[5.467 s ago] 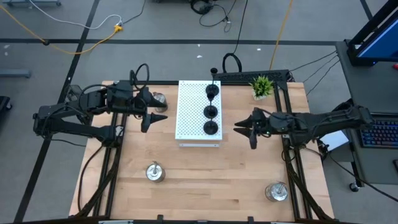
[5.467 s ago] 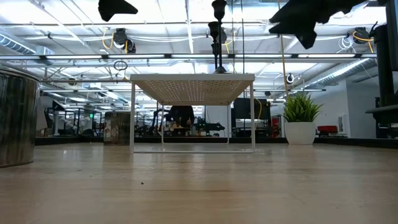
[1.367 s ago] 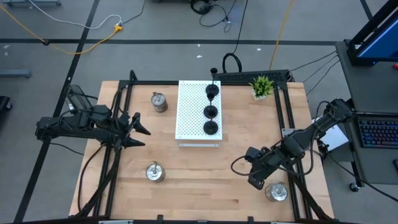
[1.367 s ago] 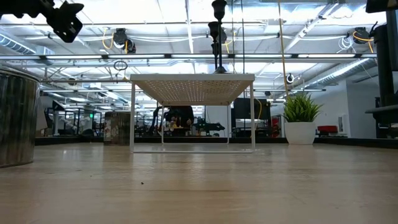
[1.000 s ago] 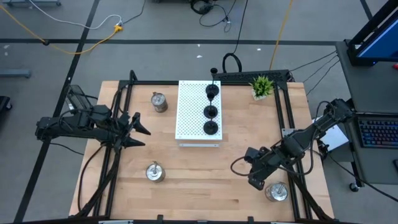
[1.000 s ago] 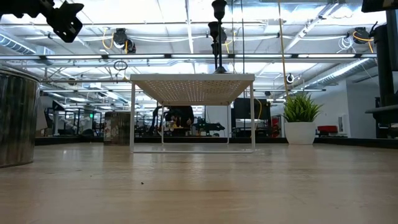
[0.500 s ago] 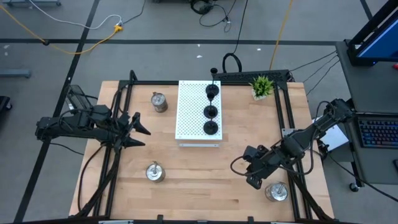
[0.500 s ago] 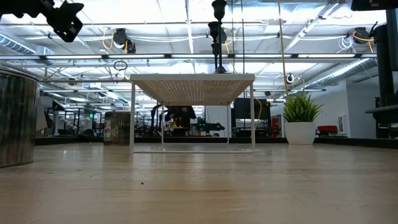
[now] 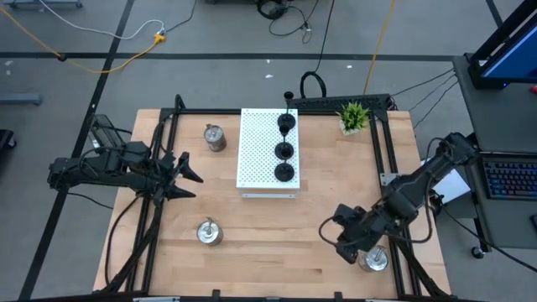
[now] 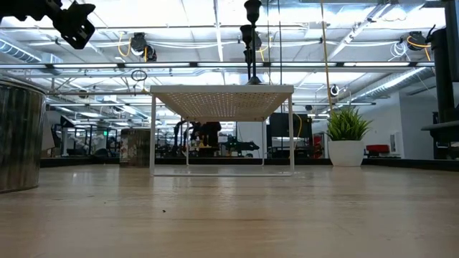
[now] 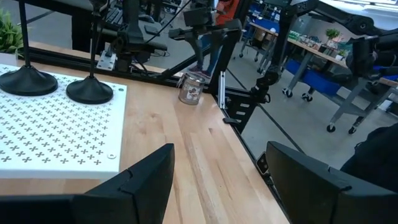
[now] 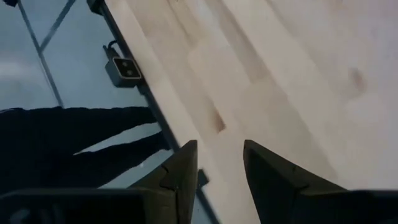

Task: Pick & Place candle stick holders
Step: Put the bottom right brown scented candle on the shelf

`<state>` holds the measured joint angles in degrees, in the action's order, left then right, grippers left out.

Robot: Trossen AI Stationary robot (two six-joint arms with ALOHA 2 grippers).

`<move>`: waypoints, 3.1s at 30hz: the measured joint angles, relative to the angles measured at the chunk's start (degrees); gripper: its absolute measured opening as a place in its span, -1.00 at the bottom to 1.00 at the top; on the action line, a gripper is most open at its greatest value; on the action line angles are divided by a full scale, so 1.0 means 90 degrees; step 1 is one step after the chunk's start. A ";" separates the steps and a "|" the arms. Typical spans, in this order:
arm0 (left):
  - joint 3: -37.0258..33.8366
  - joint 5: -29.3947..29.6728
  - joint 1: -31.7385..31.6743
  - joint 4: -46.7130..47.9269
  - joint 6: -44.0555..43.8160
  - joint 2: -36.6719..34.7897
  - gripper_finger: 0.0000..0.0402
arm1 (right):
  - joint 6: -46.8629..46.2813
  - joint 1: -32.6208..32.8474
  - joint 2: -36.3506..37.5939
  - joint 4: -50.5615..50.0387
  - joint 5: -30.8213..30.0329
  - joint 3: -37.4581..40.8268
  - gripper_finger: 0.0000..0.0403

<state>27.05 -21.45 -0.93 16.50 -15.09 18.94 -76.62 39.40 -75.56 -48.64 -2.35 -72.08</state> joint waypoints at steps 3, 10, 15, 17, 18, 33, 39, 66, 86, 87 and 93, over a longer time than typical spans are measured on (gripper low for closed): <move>0.0000 -0.0005 0.0000 0.0000 0.0012 0.0000 0.28 | -0.0674 0.0256 -0.0004 -0.0273 0.0117 -0.0181 -0.40; 0.0000 -0.0060 0.0000 0.0001 0.0127 0.0000 0.28 | -0.2546 0.0986 -0.0056 -0.1032 0.0111 -0.0976 -0.40; 0.0000 -0.0187 0.0002 0.0001 0.0268 0.0000 0.28 | -0.3831 0.1445 -0.0442 -0.1197 0.0128 -0.1439 -0.40; 0.0000 -0.0187 0.0002 -0.0003 0.0365 0.0000 0.28 | -0.4325 0.1586 -0.0648 -0.1277 0.0257 -0.1549 -0.40; 0.0000 -0.0187 0.0002 -0.0003 0.0384 0.0000 0.28 | -0.4527 0.1648 -0.0773 -0.1354 0.0314 -0.1606 -0.40; 0.0000 -0.0184 0.0002 -0.0006 0.0257 0.0002 0.28 | -0.6133 0.2093 -0.1259 -0.1502 0.0250 -0.1774 -0.40; 0.0000 -0.0184 0.0002 -0.0006 0.0158 0.0000 0.28 | -0.6011 0.2095 -0.1249 -0.1475 0.0273 -0.1774 -0.40; 0.0000 -0.0175 0.0002 -0.0006 0.0148 0.0002 0.28 | -0.6081 0.2315 -0.1249 -0.1024 0.0451 -0.1774 -0.30; 0.0000 -0.0172 0.0002 -0.0009 0.0153 0.0002 0.28 | -0.5937 0.2314 -0.1247 -0.1088 0.0793 -0.1698 0.22; 0.0000 -0.0172 0.0002 -0.0008 0.0153 0.0000 0.28 | -0.5921 0.2314 -0.1247 -0.1095 0.0793 -0.1697 0.26; 0.0000 -0.0172 0.0002 -0.0008 0.0155 0.0002 0.28 | -0.5911 0.2314 -0.1247 -0.1104 0.0795 -0.1696 0.45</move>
<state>27.05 -23.00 -0.91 16.43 -13.69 18.96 -129.82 60.23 -86.78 -58.58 4.80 -87.35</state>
